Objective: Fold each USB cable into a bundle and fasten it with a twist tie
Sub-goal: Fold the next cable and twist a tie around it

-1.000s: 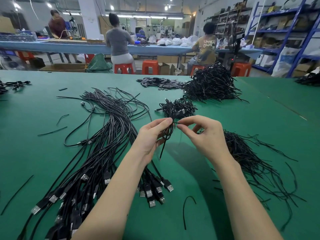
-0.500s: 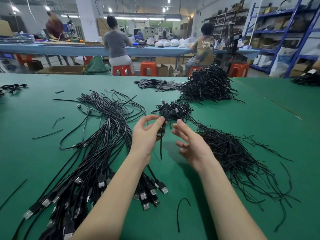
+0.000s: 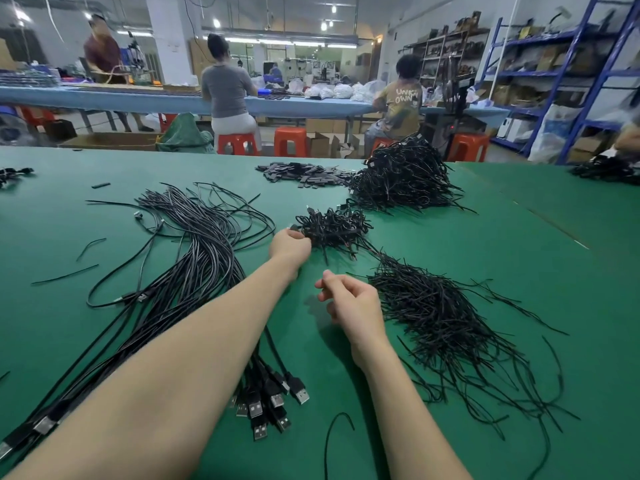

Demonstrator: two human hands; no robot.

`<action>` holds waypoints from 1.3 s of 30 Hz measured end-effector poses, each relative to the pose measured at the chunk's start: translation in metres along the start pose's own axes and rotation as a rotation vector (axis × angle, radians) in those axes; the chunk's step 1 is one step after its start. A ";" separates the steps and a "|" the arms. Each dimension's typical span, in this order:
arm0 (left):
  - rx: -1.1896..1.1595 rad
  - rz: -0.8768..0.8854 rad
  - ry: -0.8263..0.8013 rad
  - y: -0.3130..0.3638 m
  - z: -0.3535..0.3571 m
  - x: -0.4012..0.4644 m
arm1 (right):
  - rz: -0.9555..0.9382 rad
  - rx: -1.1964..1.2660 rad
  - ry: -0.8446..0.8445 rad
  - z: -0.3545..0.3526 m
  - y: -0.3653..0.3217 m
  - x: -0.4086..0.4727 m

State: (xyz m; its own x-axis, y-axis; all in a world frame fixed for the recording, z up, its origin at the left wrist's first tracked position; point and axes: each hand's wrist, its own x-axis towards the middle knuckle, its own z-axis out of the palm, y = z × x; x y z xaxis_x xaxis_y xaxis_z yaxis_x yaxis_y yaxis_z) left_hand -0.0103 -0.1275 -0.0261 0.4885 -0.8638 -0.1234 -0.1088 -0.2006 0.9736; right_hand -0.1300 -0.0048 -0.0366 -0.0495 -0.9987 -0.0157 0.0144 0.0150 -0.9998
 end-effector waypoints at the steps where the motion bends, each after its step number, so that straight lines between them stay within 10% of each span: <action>1: 0.140 0.037 0.012 -0.002 0.000 0.002 | -0.002 -0.010 -0.005 0.000 0.000 0.000; 14: 0.857 0.361 -0.290 0.016 0.024 0.016 | -0.048 -0.110 -0.070 0.004 0.004 0.003; 21: 0.620 0.526 -0.166 0.008 -0.005 -0.023 | -0.040 -0.105 -0.072 0.000 0.001 0.004; 29: 0.332 0.406 -0.458 -0.018 -0.075 -0.078 | -0.064 -0.192 -0.139 -0.002 -0.001 0.001; 39: 0.195 0.274 -0.525 -0.022 -0.076 -0.084 | -0.122 -1.157 -0.470 0.014 -0.028 -0.013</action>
State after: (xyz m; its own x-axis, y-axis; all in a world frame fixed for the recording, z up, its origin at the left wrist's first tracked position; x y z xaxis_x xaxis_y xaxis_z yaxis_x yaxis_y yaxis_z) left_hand 0.0167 -0.0151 -0.0221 -0.0652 -0.9979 -0.0006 -0.3499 0.0222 0.9365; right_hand -0.1156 0.0074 -0.0085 0.3752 -0.9140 -0.1542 -0.8607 -0.2818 -0.4239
